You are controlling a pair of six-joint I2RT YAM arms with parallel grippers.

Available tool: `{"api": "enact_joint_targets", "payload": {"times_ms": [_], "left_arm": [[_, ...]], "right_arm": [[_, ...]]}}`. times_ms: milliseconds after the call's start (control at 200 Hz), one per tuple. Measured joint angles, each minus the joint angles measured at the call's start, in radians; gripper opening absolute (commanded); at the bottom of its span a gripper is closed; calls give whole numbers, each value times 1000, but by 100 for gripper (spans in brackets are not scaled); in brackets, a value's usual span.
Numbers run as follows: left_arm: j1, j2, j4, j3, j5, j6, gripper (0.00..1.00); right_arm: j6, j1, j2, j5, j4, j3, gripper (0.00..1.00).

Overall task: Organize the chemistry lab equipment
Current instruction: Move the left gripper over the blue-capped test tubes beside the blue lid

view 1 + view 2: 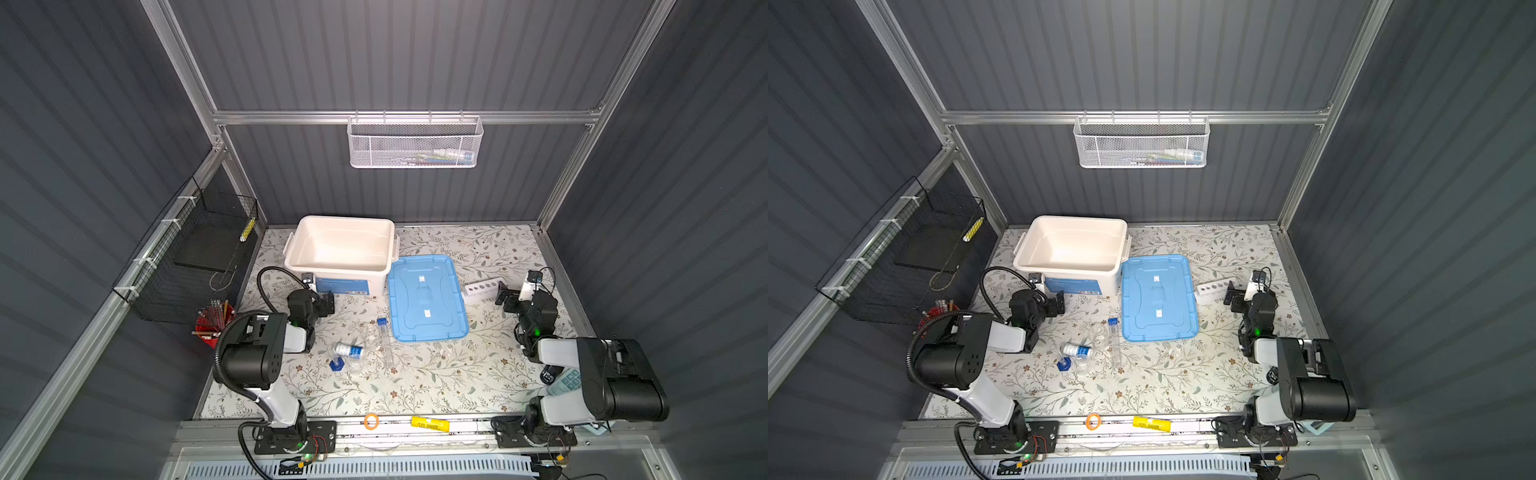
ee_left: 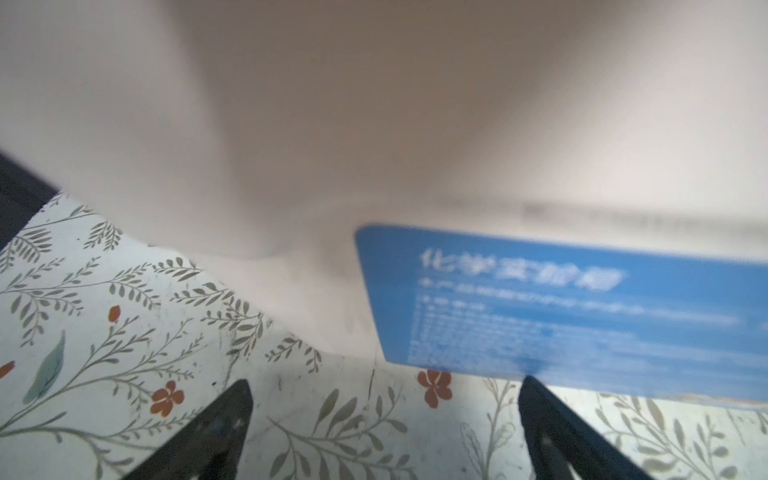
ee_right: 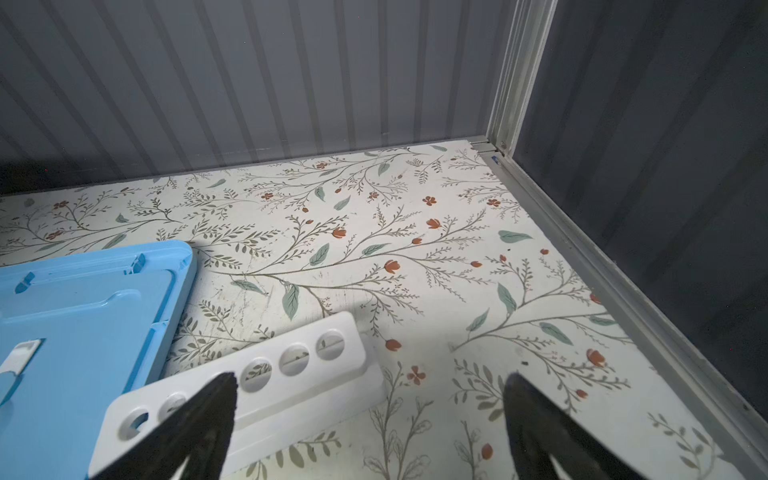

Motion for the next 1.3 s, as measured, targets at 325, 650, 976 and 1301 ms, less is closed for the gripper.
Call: {"api": "enact_joint_targets", "payload": {"times_ms": [325,650,976,1301], "left_arm": [[0,0,0,0,0,0,100],[0,0,0,0,0,0,100],[0,0,3,0,-3,3,85],[0,-245,-214,39,-93,-27,84]], "right_arm": [[0,-3,0,-1,0,0,99],[0,-6,0,-5,0,0,99],[1,-13,0,-20,0,0,99],[0,-17,-69,-48,-172,74,89]]}}
